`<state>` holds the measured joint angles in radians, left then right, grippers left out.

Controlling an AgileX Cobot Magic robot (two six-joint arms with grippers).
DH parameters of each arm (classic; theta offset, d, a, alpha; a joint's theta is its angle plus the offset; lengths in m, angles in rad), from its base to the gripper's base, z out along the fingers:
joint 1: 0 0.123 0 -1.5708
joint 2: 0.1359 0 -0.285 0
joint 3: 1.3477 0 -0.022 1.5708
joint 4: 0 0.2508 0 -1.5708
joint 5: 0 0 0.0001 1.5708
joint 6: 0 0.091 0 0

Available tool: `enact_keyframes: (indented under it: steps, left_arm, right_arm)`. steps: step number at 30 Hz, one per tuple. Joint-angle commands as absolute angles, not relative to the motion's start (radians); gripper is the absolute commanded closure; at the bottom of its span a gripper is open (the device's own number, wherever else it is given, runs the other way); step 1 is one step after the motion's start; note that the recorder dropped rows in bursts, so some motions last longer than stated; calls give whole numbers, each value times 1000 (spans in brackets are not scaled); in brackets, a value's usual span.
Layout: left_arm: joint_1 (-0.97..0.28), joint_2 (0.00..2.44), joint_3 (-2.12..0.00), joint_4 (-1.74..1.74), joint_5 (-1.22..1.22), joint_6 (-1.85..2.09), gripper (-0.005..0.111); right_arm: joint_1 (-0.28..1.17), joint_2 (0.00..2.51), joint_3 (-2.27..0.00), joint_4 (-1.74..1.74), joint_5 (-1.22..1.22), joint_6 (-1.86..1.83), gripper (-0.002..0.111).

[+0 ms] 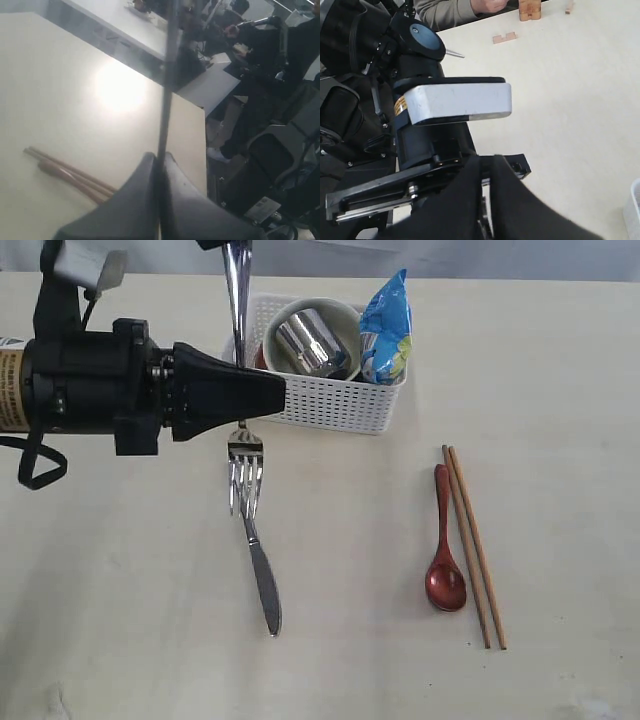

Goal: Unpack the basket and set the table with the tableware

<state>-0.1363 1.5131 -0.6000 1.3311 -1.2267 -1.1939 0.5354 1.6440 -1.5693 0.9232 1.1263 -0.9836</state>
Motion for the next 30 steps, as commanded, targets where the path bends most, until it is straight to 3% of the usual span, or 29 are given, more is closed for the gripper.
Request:
enact_keyframes:
  steps: [1,3,5,11,18,30]
  left_arm:
    - [-138,1512,-606,1327,-1221,-1200,107]
    - [-138,1512,-606,1327,-1221,-1200,107]
    - [-138,1512,-606,1327,-1221,-1200,107]
    - [-138,1512,-606,1307,-1185,-1236,107]
    - [-138,1512,-606,1287,-1128,-1360,107]
    - [-138,1512,-629,1233,-1036,-1473,107]
  right_arm:
    - [538,1641,-1568,934,1103,-979,69]
    - [538,1641,-1568,934,1078,-979,55]
    - [538,1641,-1568,934,1040,-964,50]
    - [538,1639,-1568,822,896,-833,50]
    - [538,1639,-1568,523,902,-493,50]
    - [648,1639,-1568,457,935,-343,50]
